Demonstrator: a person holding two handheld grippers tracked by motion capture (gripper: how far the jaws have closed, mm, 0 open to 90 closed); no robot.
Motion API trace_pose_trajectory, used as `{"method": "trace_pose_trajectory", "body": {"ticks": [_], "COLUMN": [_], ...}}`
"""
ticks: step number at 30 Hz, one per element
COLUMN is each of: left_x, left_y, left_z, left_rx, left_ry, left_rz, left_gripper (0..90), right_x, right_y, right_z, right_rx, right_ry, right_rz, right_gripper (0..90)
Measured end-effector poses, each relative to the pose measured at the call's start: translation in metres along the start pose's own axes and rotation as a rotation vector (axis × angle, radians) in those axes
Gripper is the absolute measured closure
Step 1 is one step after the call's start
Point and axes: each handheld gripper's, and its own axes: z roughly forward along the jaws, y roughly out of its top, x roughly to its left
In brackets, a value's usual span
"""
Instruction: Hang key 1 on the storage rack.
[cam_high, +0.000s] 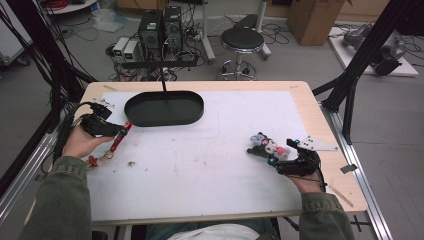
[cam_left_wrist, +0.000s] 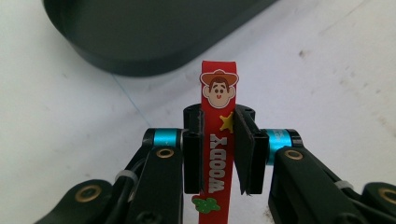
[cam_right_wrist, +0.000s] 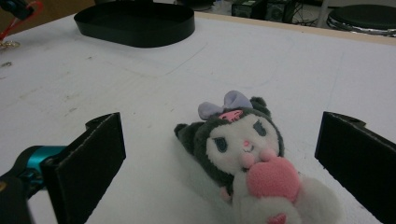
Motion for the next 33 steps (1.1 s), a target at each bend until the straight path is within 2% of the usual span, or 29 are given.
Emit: {"method": "trace_pose_trajectory", "body": {"ticks": [3,6,11,15,20,22,24,26,33], "left_x": [-0.002,0.001,0.004,0.003,-0.005,-0.007,-0.009,-0.011,-0.015], "left_y": [0.0,-0.001,0.004,0.016,0.037,0.047,0.054,0.061,0.086], "left_z": [-0.016,-0.027,-0.041,-0.05,-0.056,-0.058,-0.061,-0.065,-0.076], "left_rx": [-0.065,-0.088,-0.127,-0.137,-0.14,-0.157,-0.174,-0.2,-0.243], "left_ry": [0.003,0.0,0.03,0.048,0.082,0.087,0.081,0.055,0.047], "left_rz": [0.004,-0.007,-0.003,0.007,0.051,0.062,0.065,0.071,0.086], "left_gripper": [74.7,74.7,74.8,74.9,74.9,74.9,74.9,74.9,74.9], "right_x": [0.0,0.0,0.0,0.0,-0.001,0.0,-0.001,-0.001,-0.001], "right_y": [0.0,0.0,0.001,0.001,0.001,0.001,0.001,0.001,0.001], "right_z": [0.0,0.0,0.001,0.002,0.001,0.001,0.0,0.001,0.001], "right_rx": [0.001,-0.001,-0.003,-0.002,-0.003,-0.008,-0.007,-0.007,-0.008], "right_ry": [0.0,-0.001,-0.003,0.0,0.001,0.001,0.002,0.002,0.003], "right_rz": [0.001,0.003,0.003,0.004,0.002,-0.001,0.0,0.002,0.0], "right_gripper": [0.7,0.7,0.7,0.7,0.7,0.7,0.7,0.7,0.7]}}
